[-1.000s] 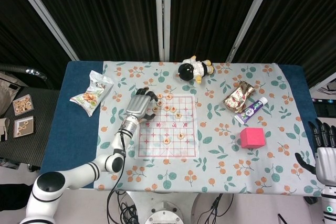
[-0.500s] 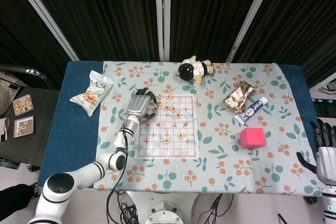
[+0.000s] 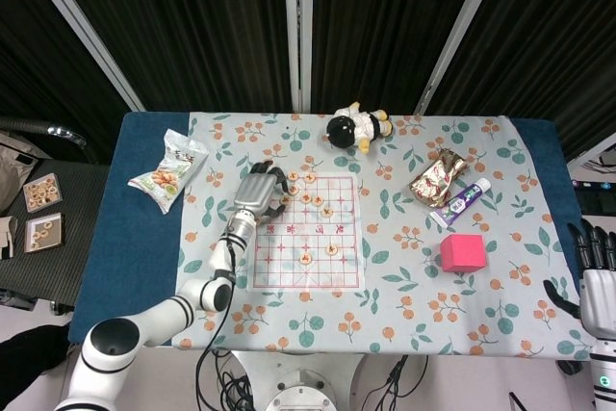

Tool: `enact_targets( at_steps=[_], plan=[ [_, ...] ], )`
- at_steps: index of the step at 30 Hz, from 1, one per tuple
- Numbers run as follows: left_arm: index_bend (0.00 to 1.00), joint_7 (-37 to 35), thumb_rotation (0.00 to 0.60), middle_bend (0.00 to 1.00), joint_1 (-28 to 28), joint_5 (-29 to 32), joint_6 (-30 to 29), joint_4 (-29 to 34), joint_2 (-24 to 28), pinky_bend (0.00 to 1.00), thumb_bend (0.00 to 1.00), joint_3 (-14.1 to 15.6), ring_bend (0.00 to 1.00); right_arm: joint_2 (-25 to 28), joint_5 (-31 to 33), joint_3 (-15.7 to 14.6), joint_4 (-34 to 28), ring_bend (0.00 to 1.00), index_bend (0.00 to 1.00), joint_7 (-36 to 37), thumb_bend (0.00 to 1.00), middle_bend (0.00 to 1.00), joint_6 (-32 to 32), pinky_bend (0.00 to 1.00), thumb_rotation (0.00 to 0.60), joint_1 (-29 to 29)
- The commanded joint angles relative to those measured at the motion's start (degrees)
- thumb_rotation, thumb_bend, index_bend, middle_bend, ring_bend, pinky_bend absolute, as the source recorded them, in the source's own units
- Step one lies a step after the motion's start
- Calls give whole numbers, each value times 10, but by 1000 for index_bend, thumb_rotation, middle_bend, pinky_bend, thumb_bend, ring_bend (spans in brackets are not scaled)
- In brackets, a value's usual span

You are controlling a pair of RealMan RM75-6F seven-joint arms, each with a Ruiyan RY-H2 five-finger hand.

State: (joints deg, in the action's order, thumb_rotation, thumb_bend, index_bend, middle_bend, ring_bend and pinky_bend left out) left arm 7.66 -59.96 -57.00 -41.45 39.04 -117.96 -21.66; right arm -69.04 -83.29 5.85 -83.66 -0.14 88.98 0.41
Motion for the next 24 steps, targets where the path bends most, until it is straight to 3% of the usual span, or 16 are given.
enact_targets(
  at_steps=[1,24],
  plan=[
    [456,-2,600,219,-1,0,5,-3,-1,101,310,-1,57,0,2,0,0,0,0,-1,146,0,-1,0,600,0],
    [524,-7,600,219,-5,7,15,-29,-21,100,319,-11,57,-3,3,1,6,0,0,4,155,0,2,0,600,-2]
  ],
)
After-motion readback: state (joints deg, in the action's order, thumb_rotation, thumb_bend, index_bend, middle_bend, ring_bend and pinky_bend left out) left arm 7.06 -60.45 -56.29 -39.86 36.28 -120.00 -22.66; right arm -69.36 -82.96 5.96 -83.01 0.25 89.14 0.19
